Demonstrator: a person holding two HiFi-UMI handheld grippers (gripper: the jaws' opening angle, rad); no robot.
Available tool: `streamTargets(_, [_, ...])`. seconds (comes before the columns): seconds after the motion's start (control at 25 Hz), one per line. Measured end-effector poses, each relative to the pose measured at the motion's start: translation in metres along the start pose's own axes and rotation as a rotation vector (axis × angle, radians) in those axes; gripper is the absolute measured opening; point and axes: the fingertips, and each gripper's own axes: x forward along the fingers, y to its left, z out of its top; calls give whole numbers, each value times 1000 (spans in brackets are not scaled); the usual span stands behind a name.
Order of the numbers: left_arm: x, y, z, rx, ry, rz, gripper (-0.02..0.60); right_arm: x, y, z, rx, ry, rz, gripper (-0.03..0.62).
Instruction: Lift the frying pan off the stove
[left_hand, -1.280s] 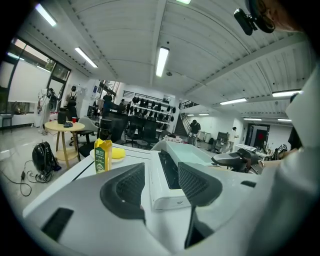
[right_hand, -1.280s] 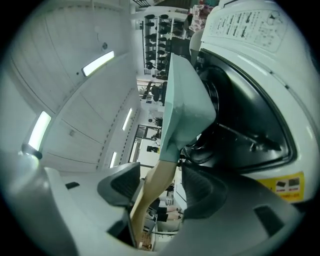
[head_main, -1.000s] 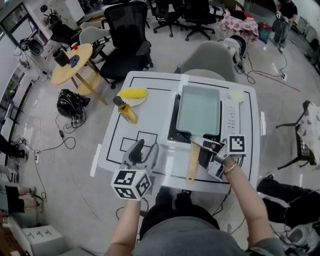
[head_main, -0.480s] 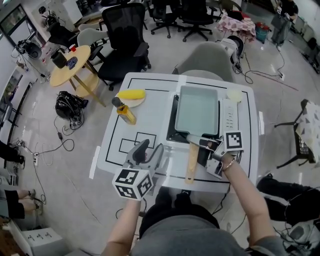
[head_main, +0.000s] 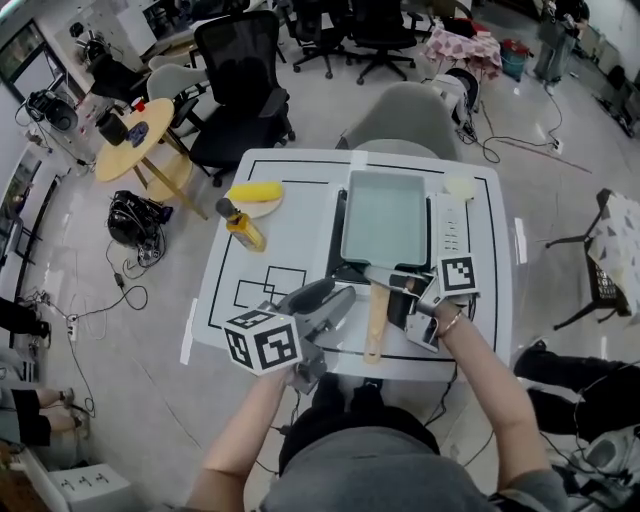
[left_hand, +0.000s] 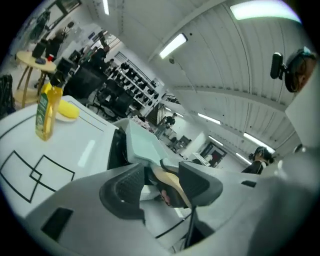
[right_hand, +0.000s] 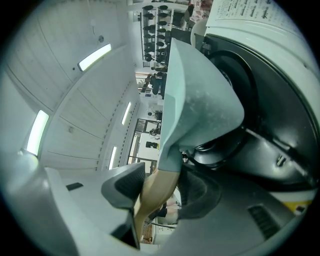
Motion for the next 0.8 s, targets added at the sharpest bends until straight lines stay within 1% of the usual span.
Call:
streamTargets(0.08, [10,-6,-7,-74,41,-55,206,0,-1,0,-2,4,-4,190])
streamTargets(0.16, [18,-9,-14,-143,73,-91,206,0,-1,1,-4,5,-4,190])
streamTargets(0.4, [31,-14,-30,-303,130,-148,206,-1,-1,0,1,2,-7,190])
streamTargets(0.64, [42,-25,-44,-431,197,-213,206,0,-1,0,-5,7,-11,190])
streamTargets(0.8, [50,-31,-51,-487,239,-251,206,1,-1,-1,-1,12,-13,190])
